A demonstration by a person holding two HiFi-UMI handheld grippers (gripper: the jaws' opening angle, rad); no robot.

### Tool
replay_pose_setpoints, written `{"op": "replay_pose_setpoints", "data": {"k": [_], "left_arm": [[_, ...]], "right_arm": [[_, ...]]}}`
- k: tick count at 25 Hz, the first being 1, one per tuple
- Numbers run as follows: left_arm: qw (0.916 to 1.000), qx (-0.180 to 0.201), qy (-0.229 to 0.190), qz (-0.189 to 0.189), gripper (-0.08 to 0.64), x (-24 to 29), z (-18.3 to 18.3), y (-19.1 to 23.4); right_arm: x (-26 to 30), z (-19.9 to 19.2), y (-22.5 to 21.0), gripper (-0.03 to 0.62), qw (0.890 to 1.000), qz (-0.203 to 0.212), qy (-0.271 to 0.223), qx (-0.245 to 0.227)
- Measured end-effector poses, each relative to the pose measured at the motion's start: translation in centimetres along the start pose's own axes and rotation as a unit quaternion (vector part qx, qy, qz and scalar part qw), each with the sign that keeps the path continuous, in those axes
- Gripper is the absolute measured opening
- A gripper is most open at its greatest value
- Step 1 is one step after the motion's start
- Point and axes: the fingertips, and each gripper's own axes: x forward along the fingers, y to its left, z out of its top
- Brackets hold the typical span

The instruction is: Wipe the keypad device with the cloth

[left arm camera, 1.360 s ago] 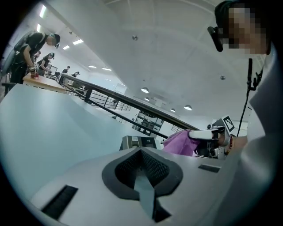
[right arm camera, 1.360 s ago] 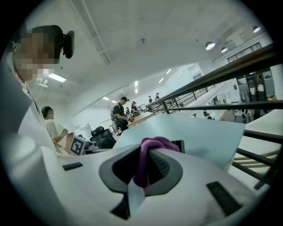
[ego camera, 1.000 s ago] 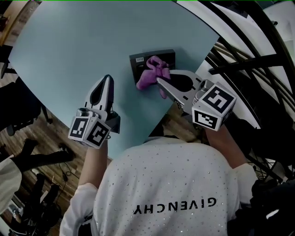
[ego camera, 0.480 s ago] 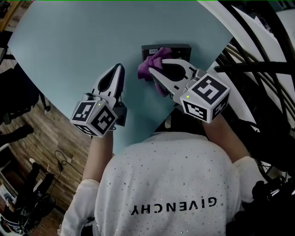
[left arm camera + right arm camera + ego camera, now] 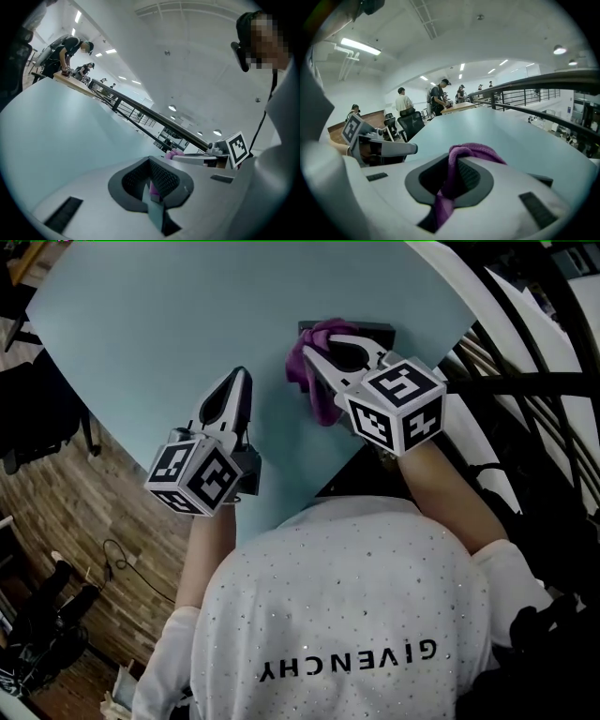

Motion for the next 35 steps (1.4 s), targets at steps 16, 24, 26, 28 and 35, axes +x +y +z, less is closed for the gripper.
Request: {"op": "replay_pose_setpoints", "data": {"k": [16,24,26,28,35], "left_arm": [[0.9985,0.017,0.016,-0.051,0.002,0.4,-1.4,-1.7],[0.9983,0.015,0.023,-0.052,0.002,1.7,-1.2,-1.5],[0.9984,0.012,0.024,-0.05,0.002,1.9,-1.2,-1.4],[0.9984,0.01,0.026,-0.05,0.002,2.1,-1.2,-1.4],[0.9989,0.007,0.016,-0.043,0.002,2.6,-0.8,-1.4]], "right_arm": [[-3.9,-2.1,-4.2,0.026,0.994,-0.104,0.002,0.017],[-6.7,-2.7,-7.7,0.026,0.988,-0.152,0.015,0.028],[-7.4,-2.7,-8.5,0.026,0.986,-0.162,0.017,0.031],[-7.9,-2.8,-9.1,0.026,0.985,-0.169,0.019,0.033],[-8.8,-3.7,-10.7,0.026,0.982,-0.185,0.027,0.039]]}}
